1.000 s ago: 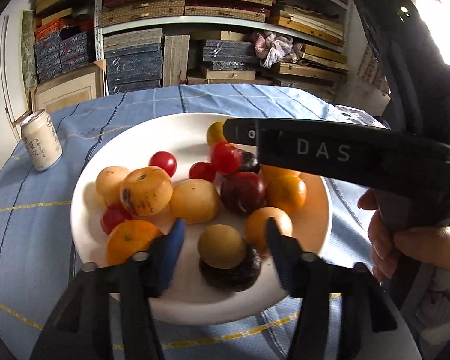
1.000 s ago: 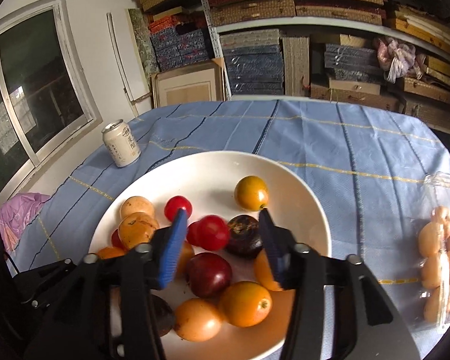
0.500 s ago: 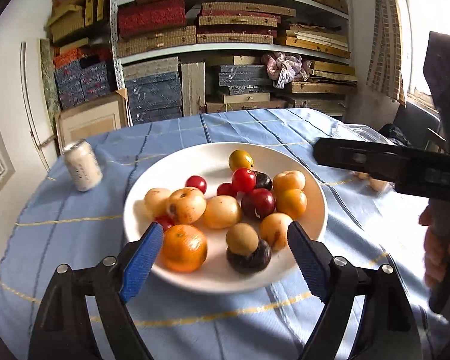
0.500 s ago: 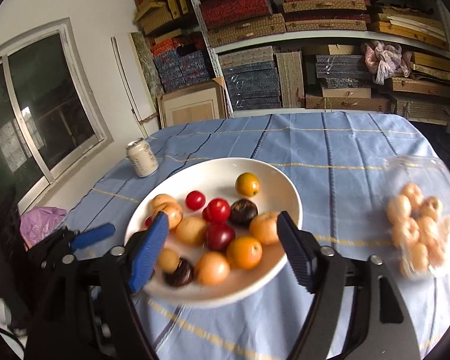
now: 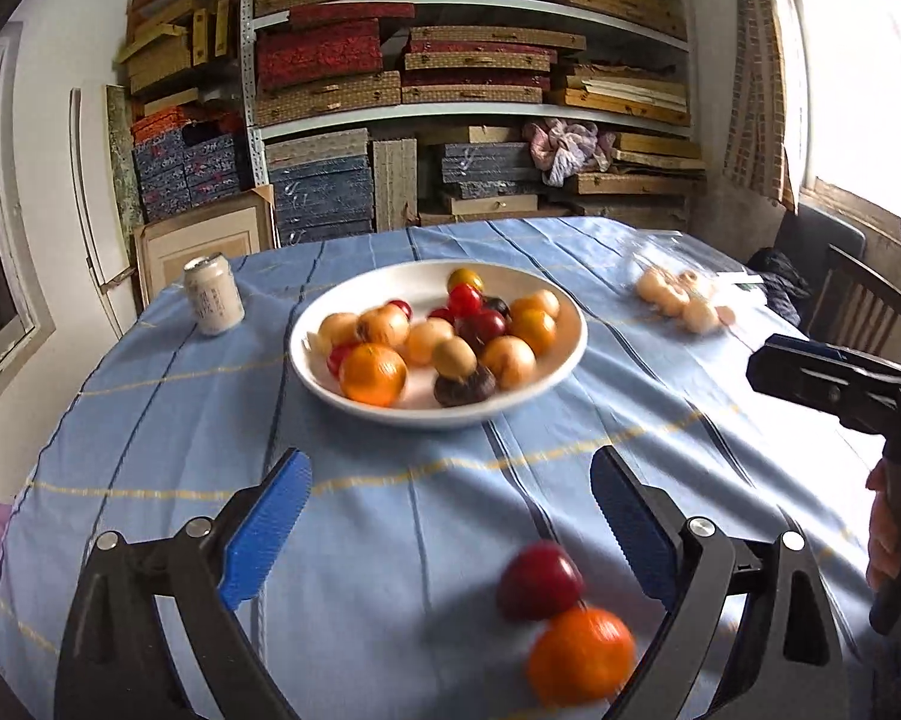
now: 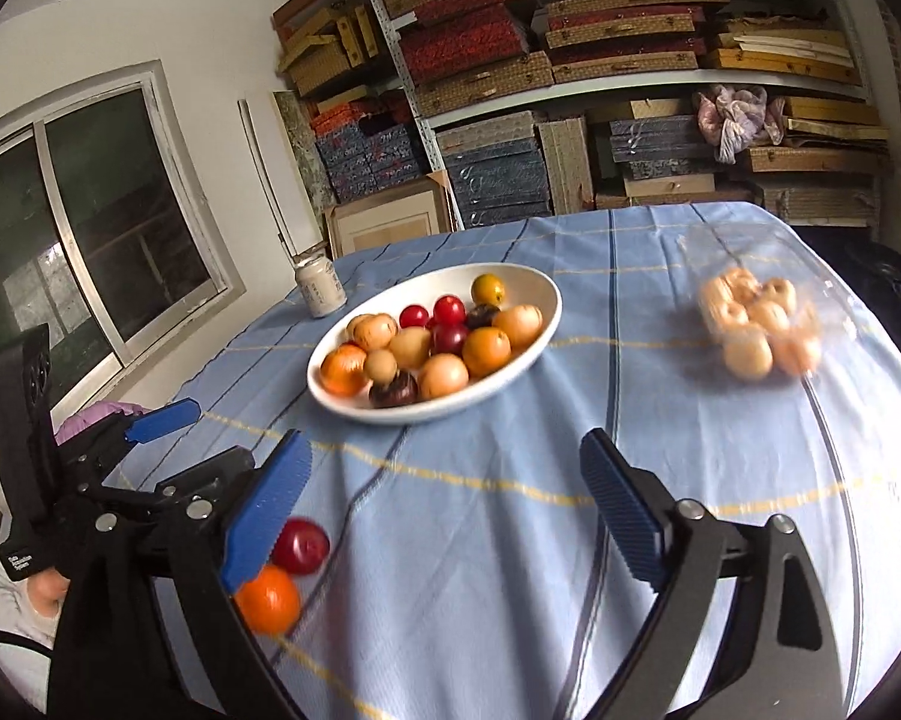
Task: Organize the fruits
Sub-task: 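Grasp an orange with the left tool while the right tool moves toward a red apple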
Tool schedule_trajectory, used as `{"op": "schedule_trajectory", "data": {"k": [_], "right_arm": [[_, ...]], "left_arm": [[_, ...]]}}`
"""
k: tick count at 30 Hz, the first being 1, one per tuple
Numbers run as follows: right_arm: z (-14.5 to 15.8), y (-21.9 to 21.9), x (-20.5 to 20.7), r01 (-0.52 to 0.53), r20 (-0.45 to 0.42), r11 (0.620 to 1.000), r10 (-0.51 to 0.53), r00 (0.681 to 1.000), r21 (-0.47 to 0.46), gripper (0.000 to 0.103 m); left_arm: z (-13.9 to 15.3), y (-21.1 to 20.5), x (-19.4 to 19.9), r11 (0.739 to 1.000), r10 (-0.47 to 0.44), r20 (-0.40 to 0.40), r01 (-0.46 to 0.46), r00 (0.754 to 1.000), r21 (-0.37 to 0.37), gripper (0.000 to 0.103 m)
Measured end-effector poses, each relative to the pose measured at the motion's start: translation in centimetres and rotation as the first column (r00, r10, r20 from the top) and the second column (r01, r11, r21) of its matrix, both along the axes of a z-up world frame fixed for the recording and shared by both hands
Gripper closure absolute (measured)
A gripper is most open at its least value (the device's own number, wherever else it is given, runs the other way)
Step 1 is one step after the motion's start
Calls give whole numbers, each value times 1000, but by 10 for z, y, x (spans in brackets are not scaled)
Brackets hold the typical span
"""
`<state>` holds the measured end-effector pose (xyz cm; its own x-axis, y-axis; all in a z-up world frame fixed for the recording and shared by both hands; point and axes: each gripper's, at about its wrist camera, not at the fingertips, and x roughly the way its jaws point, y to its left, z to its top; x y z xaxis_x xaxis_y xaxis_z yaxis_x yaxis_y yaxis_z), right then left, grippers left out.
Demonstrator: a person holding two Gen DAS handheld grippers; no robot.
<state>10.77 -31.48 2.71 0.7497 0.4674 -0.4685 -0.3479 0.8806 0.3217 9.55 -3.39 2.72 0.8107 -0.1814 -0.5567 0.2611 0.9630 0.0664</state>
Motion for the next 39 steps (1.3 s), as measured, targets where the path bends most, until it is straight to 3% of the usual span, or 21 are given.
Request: {"op": "schedule_trajectory", "data": {"k": [8,19,26,28,30,33,35,37,39], "right_arm": [[-10,-12,-6,25,-24,999,-24,999,27,8],[-10,-13,-1,42,-46,999,-41,998,29,6],[-10,-13,0,46,-49,999,-45,998,25,5],[-8,-14,0,46,-49,999,-44,998,27,5],[-7,-15,-1,45,-43,999,-43,998,27,5],[-6,-16,-1,44,-41,999,-43,998,27,5],[-6,-15,-2,42,-41,999,-40,998,25,5],[-7,-13,-1,32,-47,999,-31,998,21,5],[-11,-6,1,-3,-63,1000,3,998,7,5]], "left_arm": [[-19,-19,-23,999,-28,-35,29,999,16,8],[-36,-25,-21,999,-54,-74,54,996,0,7],[-40,-28,-22,992,-124,-101,122,987,-23,8],[-43,-29,-21,988,-155,-127,151,980,-39,27],[-45,-30,-18,985,-169,-153,163,974,-52,37],[-46,-28,-18,985,-169,-156,161,973,-66,38],[-47,-29,-20,985,-170,-156,164,973,-45,43],[-47,-29,-25,984,-177,-159,174,971,-31,55],[-48,-26,-27,982,-189,-175,184,966,-44,55]]}}
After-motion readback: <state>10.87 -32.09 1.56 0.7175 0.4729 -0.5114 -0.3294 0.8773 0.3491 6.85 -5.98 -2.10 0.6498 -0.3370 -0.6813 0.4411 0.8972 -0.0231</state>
